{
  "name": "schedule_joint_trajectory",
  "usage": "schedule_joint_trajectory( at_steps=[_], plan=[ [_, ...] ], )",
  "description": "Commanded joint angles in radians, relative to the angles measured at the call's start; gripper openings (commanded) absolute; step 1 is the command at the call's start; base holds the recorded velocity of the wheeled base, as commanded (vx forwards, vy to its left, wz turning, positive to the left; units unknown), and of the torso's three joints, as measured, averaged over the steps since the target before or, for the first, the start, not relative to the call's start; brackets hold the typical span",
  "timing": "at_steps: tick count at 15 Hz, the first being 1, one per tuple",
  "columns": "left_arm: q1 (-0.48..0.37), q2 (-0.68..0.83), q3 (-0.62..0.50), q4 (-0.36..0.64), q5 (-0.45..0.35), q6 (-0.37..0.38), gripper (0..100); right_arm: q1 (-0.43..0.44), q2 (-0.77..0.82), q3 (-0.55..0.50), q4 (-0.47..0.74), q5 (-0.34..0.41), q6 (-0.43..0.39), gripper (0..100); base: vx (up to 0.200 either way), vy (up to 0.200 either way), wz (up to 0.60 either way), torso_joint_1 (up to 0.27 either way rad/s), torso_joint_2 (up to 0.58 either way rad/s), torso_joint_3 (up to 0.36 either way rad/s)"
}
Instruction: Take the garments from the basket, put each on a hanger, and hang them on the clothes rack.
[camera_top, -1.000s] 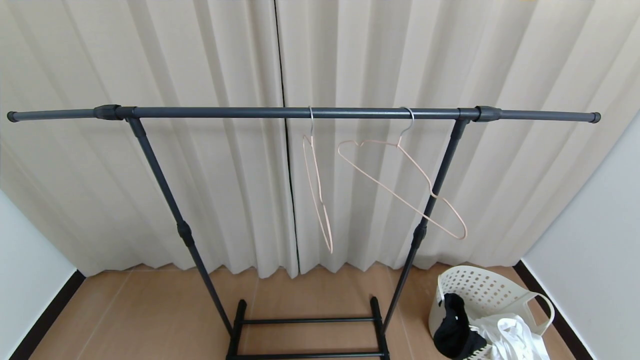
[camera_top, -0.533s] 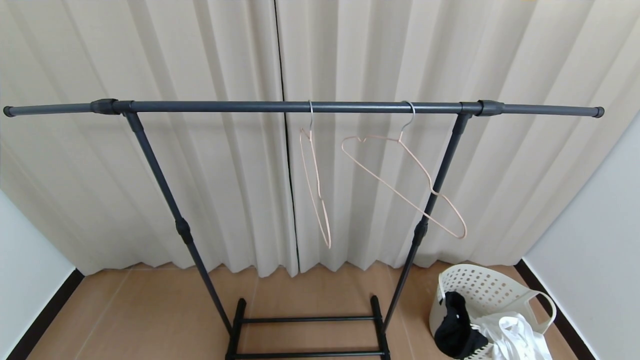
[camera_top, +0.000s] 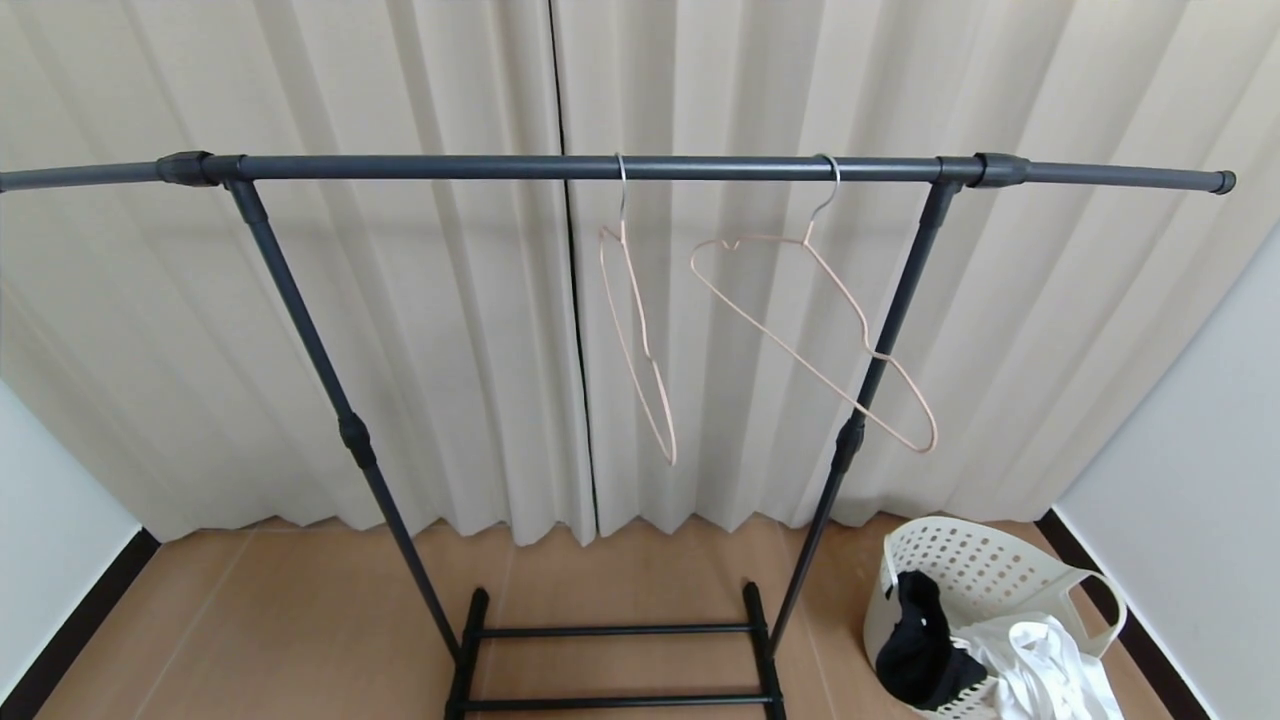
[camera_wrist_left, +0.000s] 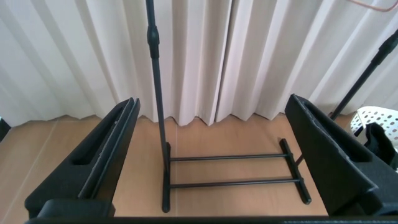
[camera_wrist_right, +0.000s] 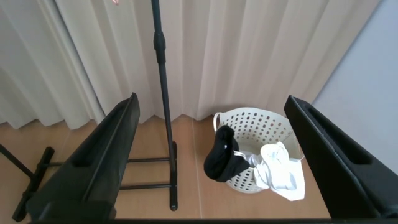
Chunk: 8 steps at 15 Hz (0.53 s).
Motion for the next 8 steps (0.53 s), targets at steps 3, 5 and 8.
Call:
schedule_joint_trajectory(
  at_steps=[3,5,8],
  plan=[
    [0.0,-0.002,0.0,0.0,-0.001,0.0,100,0.0,0.001,0.0,0.0,0.0,0.003,100,0.0,0.0,0.0,-0.183,0.45,0.259],
    [0.0,-0.002,-0.001,0.0,-0.001,-0.002,100,0.0,0.001,0.0,0.0,0.0,0.005,100,0.0,0.0,0.0,-0.222,0.55,0.322],
    [0.0,-0.002,-0.001,0.0,-0.001,-0.002,100,0.0,0.001,0.0,0.0,0.0,0.005,100,0.0,0.0,0.0,-0.217,0.55,0.333]
  ],
)
